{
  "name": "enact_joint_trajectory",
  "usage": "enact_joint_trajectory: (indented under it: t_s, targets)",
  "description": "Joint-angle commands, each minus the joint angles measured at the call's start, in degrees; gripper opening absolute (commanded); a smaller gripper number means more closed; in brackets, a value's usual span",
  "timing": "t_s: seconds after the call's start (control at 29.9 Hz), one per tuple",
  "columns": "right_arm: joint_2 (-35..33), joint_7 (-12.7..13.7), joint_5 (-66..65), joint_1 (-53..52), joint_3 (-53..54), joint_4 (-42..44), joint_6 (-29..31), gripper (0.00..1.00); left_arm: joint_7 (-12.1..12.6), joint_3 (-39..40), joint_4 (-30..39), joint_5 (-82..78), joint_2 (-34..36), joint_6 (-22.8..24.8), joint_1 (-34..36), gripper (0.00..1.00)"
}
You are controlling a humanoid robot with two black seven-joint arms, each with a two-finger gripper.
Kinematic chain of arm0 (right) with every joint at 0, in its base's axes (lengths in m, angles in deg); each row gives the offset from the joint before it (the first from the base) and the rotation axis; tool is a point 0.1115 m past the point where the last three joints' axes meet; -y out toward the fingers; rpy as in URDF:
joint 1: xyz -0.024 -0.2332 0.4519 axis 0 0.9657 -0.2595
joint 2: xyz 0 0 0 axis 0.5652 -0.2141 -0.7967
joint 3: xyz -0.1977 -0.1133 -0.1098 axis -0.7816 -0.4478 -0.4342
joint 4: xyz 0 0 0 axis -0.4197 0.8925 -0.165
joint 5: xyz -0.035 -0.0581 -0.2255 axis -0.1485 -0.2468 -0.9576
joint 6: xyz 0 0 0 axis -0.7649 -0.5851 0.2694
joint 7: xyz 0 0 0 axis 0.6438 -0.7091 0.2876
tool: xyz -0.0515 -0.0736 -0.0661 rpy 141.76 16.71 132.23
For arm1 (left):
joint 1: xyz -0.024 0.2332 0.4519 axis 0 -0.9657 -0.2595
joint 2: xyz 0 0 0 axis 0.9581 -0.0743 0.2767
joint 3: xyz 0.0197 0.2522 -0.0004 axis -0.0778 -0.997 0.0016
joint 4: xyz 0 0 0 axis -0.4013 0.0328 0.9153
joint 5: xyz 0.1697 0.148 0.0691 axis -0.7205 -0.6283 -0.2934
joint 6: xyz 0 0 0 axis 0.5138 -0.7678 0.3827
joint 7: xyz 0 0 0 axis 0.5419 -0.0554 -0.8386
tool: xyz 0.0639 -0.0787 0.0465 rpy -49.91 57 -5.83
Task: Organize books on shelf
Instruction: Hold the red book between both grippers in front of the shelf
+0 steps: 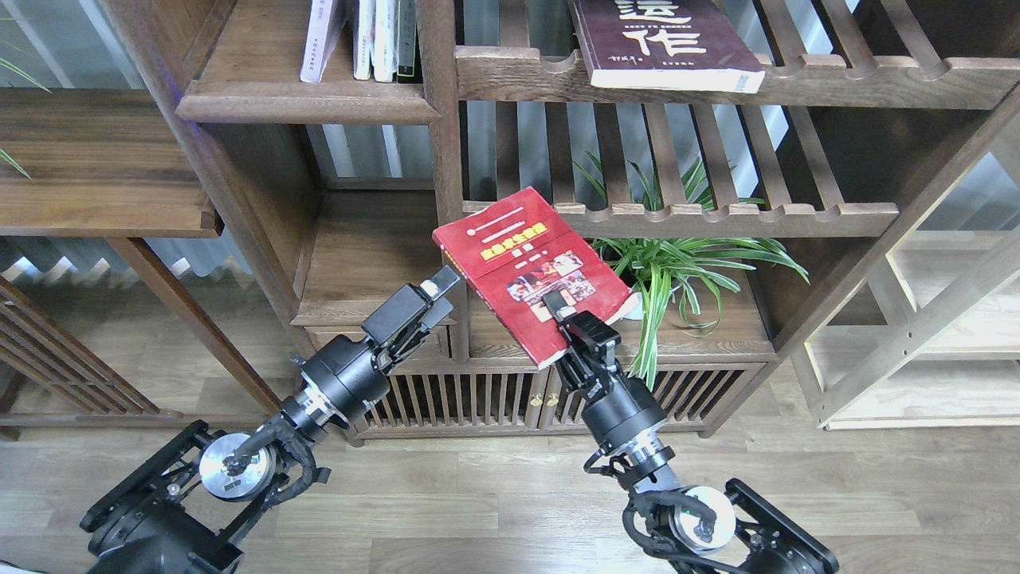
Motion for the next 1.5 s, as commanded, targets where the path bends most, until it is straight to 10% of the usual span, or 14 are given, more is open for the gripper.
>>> enact_joint_trajectory:
  t_s: [0.0,1.47]
  targets:
    - [0.00,0.01,-0.48,-0.25,-0.83,-0.66,-0.01,0.03,0.01,-0.07,-0.22,-0.16,0.04,0.00,-0.06,0.99]
    - [0.00,0.10,-3.47,-0.42,-6.90,-3.47,-0.01,0.03,-0.08,-0.86,-0.40,-3.59,0.75,0.00,0.82,0.86]
